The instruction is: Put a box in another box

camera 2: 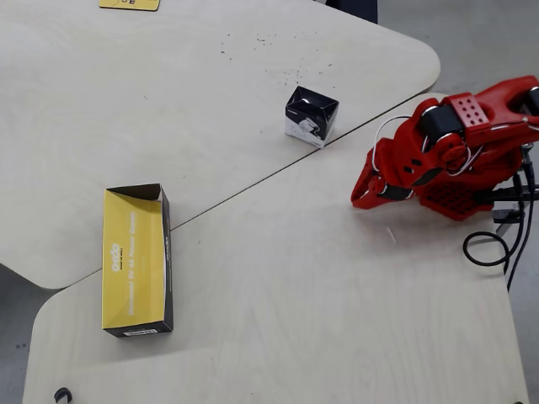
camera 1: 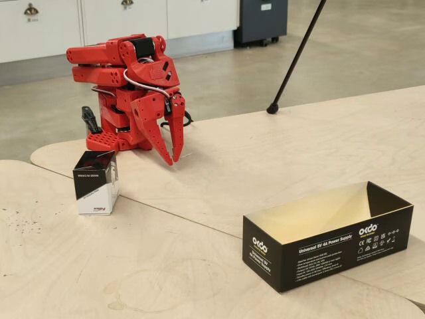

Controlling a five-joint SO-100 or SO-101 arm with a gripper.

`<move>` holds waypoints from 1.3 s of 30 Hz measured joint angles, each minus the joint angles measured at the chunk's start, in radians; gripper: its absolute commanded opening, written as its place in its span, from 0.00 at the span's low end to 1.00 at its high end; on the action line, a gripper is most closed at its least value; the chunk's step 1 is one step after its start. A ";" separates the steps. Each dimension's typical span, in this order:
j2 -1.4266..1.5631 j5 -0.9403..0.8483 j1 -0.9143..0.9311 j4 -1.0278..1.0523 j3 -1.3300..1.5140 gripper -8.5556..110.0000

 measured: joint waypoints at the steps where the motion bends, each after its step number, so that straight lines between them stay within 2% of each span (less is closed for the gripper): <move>1: 0.000 0.000 0.000 0.000 0.000 0.07; 36: 0.000 0.000 -0.017 0.000 0.000 0.07; 39: 0.000 -0.006 -0.034 0.000 0.000 0.09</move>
